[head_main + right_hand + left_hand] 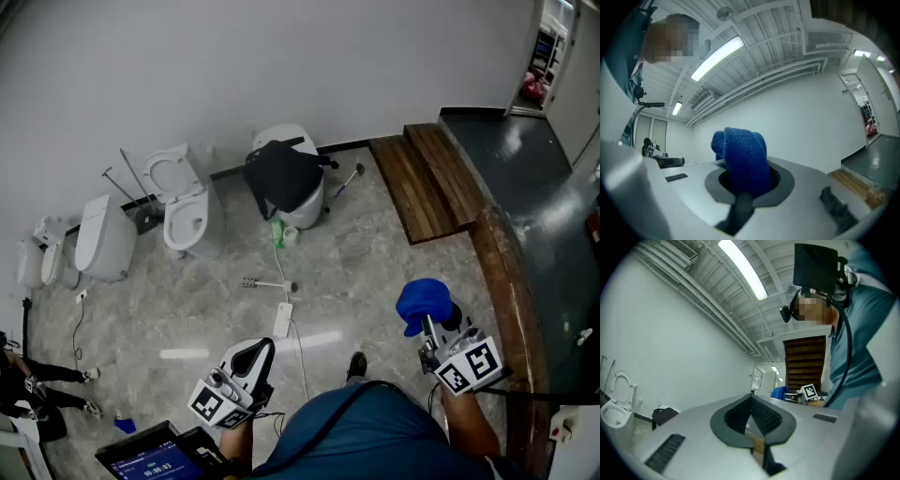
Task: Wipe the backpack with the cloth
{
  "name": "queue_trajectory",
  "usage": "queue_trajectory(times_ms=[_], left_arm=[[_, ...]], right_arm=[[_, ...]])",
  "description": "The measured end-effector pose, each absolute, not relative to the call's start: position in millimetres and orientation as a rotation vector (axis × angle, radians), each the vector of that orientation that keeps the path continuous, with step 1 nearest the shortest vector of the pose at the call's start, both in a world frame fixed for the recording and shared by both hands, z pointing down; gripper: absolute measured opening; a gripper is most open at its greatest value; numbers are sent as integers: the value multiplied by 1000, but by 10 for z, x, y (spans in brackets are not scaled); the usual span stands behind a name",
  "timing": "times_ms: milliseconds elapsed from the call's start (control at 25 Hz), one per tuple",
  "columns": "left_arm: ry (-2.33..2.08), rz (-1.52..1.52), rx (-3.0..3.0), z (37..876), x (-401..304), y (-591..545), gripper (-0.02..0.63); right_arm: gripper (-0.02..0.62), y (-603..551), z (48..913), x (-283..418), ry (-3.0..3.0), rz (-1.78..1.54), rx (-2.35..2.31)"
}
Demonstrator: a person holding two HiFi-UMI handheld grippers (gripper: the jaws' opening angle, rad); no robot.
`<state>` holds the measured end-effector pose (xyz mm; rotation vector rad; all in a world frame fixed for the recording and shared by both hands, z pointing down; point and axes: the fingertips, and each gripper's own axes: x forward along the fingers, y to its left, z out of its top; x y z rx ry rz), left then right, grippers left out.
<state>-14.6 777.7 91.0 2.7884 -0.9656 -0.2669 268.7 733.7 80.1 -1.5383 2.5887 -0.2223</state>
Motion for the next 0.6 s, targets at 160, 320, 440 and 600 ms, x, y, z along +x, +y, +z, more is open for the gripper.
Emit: queue_trajectory(times_ms=[160,320,440,600], left_arm=[[-941,-296,2784,895,291,7335,6],[-923,-305,2781,798,562,6979,6],[-945,-278,2770,813,637,6640,6],[-945,-276,2760,949,680,6126,6]], right_arm=[[28,6923,844,2983,2605,-236,-1516],[28,6507,985,2944,2612,-314,-1420],[28,6218,1072,2918,2619,-366,-1374],[28,5761,1206,2904,2650,-426,-1373]])
